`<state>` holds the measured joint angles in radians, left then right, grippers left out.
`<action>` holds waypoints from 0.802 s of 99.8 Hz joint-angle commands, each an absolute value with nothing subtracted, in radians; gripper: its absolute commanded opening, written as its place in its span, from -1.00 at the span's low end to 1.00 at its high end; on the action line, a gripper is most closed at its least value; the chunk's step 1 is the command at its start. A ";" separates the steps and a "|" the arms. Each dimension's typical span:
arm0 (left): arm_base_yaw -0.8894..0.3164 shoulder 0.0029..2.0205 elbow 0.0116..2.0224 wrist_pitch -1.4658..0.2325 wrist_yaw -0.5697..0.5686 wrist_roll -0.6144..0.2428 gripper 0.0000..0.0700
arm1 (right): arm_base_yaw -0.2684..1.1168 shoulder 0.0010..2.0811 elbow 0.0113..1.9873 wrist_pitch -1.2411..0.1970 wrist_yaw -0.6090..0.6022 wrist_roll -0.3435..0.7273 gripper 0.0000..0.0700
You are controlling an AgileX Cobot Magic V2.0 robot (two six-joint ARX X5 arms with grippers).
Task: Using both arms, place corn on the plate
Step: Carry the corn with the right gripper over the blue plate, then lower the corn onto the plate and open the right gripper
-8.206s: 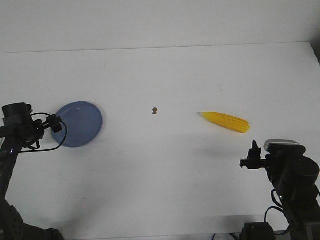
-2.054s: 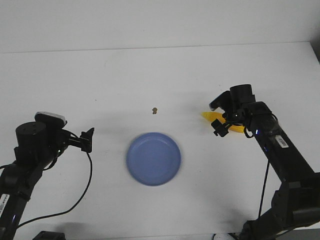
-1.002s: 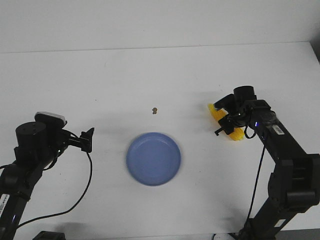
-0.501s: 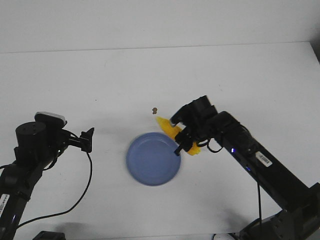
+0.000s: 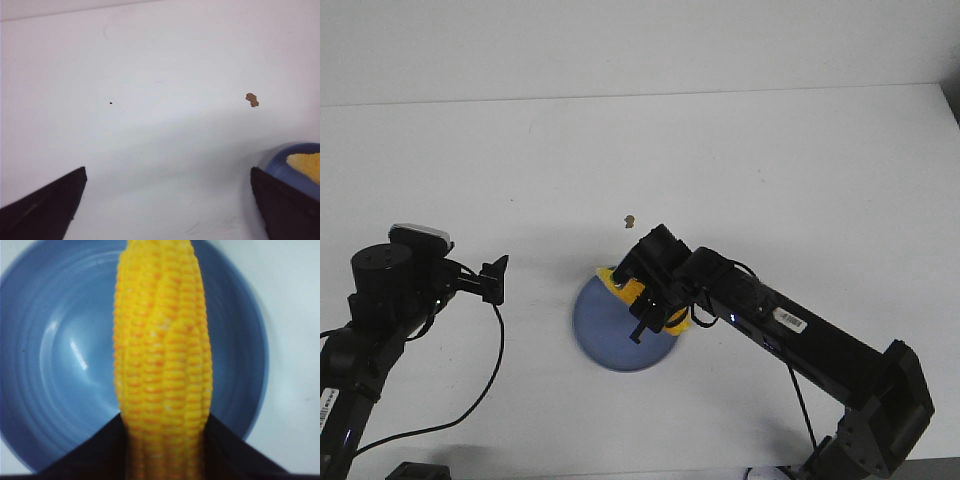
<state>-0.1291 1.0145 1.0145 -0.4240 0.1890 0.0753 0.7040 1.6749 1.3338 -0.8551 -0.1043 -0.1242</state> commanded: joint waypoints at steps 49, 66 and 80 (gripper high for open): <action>-0.131 1.025 1.027 -0.418 0.191 0.067 1.00 | 0.714 1.693 1.349 -0.834 -0.111 -0.088 0.80; -0.131 1.025 1.027 -0.418 0.191 0.067 1.00 | 0.689 1.650 1.349 -0.802 -0.111 -0.067 0.80; -0.131 1.025 1.027 -0.418 0.191 0.065 1.00 | 0.635 1.564 1.349 -0.762 -0.094 -0.047 0.80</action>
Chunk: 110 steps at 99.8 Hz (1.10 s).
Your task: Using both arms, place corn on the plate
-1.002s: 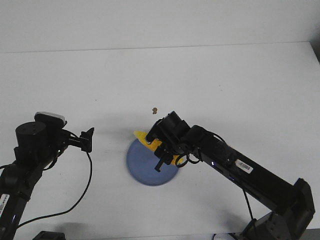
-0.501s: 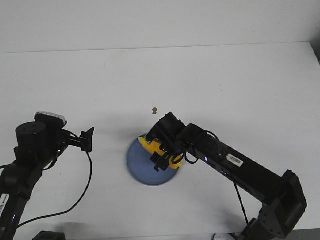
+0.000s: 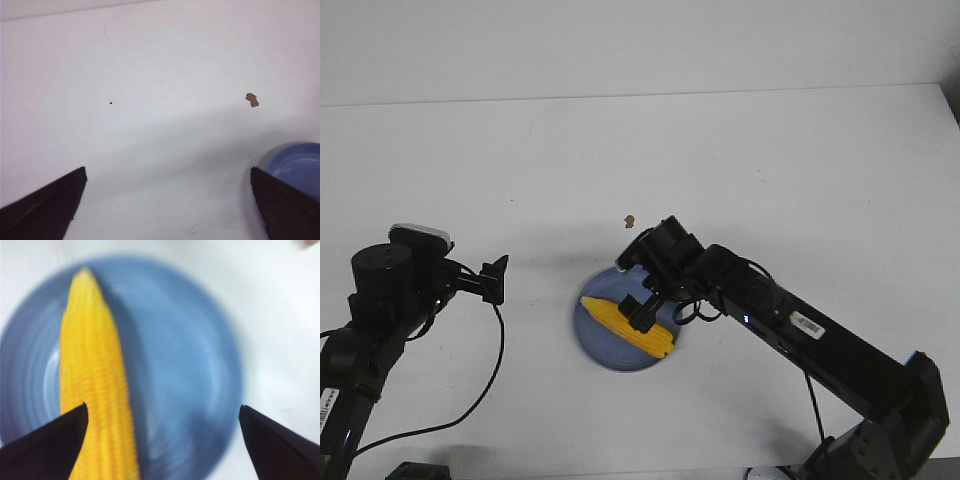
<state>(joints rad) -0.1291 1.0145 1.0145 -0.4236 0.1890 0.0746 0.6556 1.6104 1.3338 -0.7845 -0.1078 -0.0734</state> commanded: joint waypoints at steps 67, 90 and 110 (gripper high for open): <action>-0.130 1.008 1.027 -0.417 0.191 0.036 1.00 | 0.158 0.862 1.185 -0.628 0.019 -0.056 0.80; -0.130 0.936 1.024 -0.418 0.191 0.022 1.00 | 0.083 0.570 0.891 -0.510 -0.051 -0.035 0.80; -0.130 0.806 0.960 -0.395 0.179 0.014 1.00 | 0.082 0.354 0.682 -0.441 -0.078 -0.005 0.80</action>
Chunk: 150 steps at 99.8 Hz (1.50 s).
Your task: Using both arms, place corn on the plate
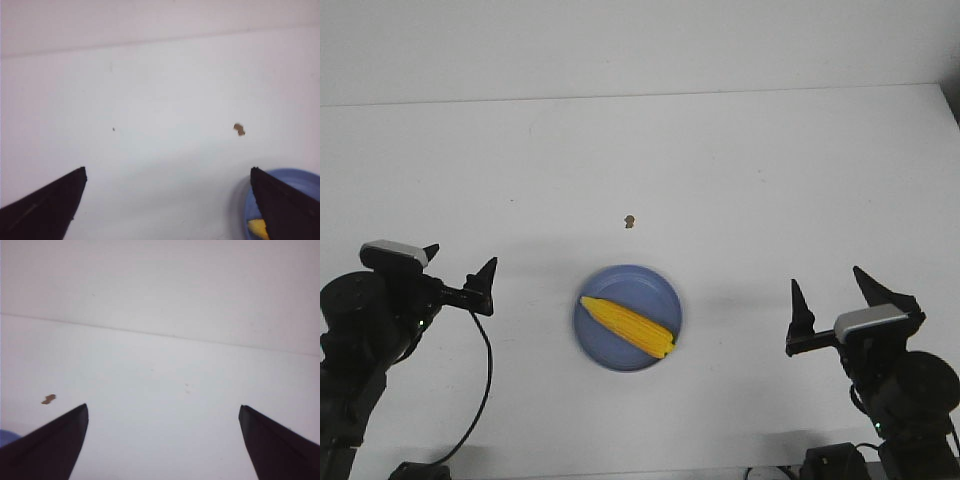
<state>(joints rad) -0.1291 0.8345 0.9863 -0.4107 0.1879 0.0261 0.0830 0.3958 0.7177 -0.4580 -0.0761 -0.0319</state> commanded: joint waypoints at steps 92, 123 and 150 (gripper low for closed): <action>-0.130 0.400 0.657 -0.372 0.040 -0.061 -0.67 | 0.082 0.205 0.556 -0.456 -0.019 0.026 -0.81; -0.130 0.399 0.657 -0.372 0.040 -0.062 -0.99 | 0.082 0.204 0.556 -0.457 0.004 0.026 -0.96; -0.130 0.394 0.657 -0.364 0.041 -0.062 -0.96 | 0.082 0.204 0.556 -0.457 0.003 0.027 -0.96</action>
